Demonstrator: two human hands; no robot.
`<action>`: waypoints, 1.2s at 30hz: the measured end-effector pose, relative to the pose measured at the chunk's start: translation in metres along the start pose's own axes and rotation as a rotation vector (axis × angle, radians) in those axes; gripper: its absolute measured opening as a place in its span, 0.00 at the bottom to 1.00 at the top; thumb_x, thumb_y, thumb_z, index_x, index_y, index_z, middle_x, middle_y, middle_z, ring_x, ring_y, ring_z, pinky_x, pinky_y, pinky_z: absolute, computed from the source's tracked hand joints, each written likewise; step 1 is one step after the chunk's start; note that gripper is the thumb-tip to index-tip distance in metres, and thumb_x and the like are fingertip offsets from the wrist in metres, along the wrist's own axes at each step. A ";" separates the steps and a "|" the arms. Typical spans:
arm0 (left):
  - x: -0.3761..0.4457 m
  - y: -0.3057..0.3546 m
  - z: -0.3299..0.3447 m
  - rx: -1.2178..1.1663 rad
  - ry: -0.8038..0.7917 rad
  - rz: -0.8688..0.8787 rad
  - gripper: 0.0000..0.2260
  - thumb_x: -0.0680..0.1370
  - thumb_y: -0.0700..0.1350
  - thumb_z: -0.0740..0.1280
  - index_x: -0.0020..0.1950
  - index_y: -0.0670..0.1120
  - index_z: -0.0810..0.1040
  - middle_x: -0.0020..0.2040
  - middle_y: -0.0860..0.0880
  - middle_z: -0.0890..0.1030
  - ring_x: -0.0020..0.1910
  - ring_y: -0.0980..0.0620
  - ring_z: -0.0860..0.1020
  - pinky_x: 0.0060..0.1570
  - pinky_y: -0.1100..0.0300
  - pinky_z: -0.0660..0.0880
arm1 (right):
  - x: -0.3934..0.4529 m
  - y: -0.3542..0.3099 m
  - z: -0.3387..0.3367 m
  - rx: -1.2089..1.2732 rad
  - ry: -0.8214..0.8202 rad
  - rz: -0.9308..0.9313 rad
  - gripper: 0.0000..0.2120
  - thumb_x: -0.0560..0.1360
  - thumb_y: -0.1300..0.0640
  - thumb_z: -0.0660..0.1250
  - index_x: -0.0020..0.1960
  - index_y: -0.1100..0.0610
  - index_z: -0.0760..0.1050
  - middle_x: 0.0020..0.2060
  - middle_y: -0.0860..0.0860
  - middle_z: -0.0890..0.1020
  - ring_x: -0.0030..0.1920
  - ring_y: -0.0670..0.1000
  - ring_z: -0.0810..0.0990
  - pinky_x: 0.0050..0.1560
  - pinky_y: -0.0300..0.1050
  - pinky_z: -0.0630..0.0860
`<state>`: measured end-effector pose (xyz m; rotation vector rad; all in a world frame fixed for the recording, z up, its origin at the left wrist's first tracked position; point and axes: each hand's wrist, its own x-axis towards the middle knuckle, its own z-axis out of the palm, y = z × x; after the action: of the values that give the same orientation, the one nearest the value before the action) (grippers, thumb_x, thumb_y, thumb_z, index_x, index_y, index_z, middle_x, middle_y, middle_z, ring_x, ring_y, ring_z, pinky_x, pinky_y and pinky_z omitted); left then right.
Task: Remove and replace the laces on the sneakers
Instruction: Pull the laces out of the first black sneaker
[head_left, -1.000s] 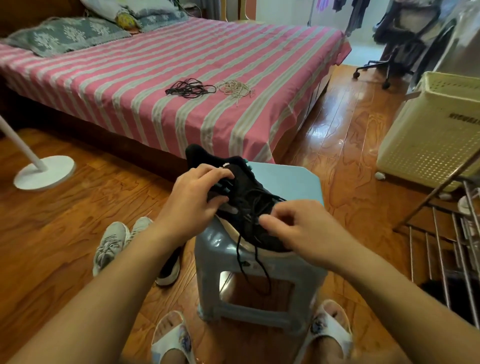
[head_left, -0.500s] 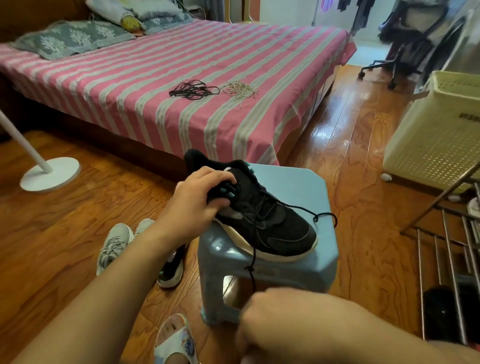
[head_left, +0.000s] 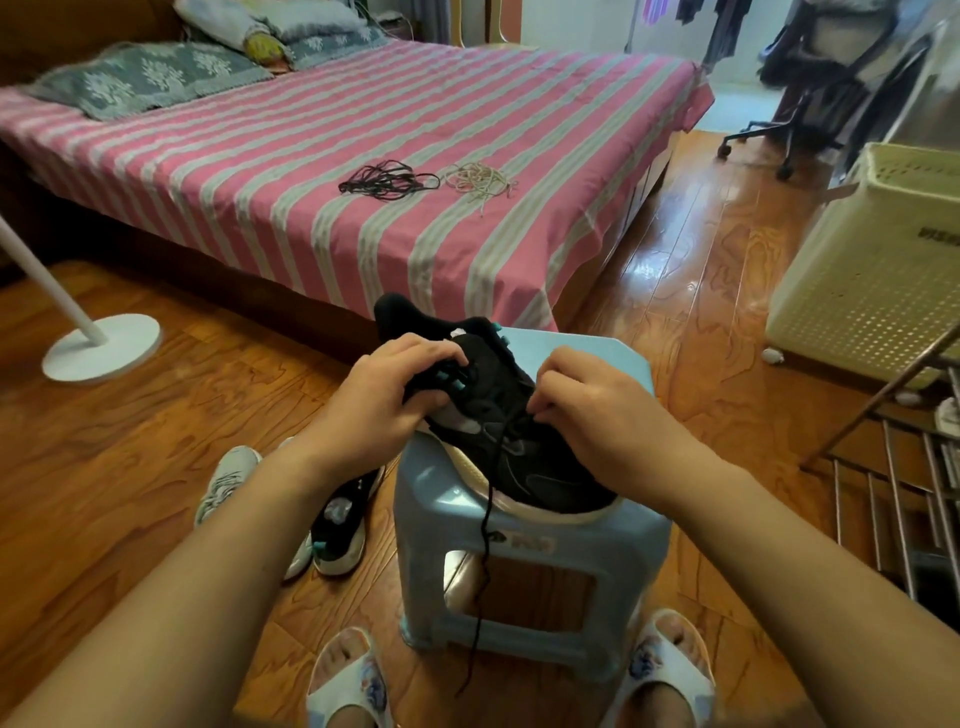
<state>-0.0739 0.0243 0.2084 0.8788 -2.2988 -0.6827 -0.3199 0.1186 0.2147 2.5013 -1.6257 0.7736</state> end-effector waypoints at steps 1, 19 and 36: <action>0.000 -0.001 -0.001 0.008 -0.003 0.005 0.20 0.77 0.35 0.72 0.65 0.55 0.78 0.59 0.61 0.77 0.64 0.55 0.76 0.66 0.49 0.73 | -0.008 -0.001 -0.004 0.003 -0.034 -0.011 0.02 0.75 0.61 0.71 0.47 0.57 0.79 0.47 0.52 0.77 0.46 0.55 0.76 0.43 0.55 0.78; 0.006 -0.005 0.003 0.063 0.011 0.018 0.19 0.77 0.36 0.73 0.66 0.51 0.78 0.58 0.59 0.78 0.63 0.56 0.77 0.65 0.51 0.74 | -0.048 -0.012 -0.087 0.984 -0.550 0.548 0.20 0.78 0.38 0.65 0.36 0.52 0.75 0.30 0.51 0.75 0.30 0.49 0.76 0.37 0.48 0.77; 0.005 0.001 0.006 0.069 0.015 0.021 0.20 0.77 0.34 0.72 0.65 0.51 0.78 0.57 0.57 0.77 0.61 0.53 0.76 0.63 0.52 0.73 | 0.004 -0.022 0.002 0.126 -0.024 0.634 0.12 0.77 0.43 0.67 0.50 0.52 0.75 0.42 0.47 0.77 0.45 0.51 0.75 0.45 0.48 0.70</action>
<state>-0.0813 0.0234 0.2067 0.8866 -2.3270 -0.5883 -0.2990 0.1239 0.2196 2.0579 -2.4878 0.9121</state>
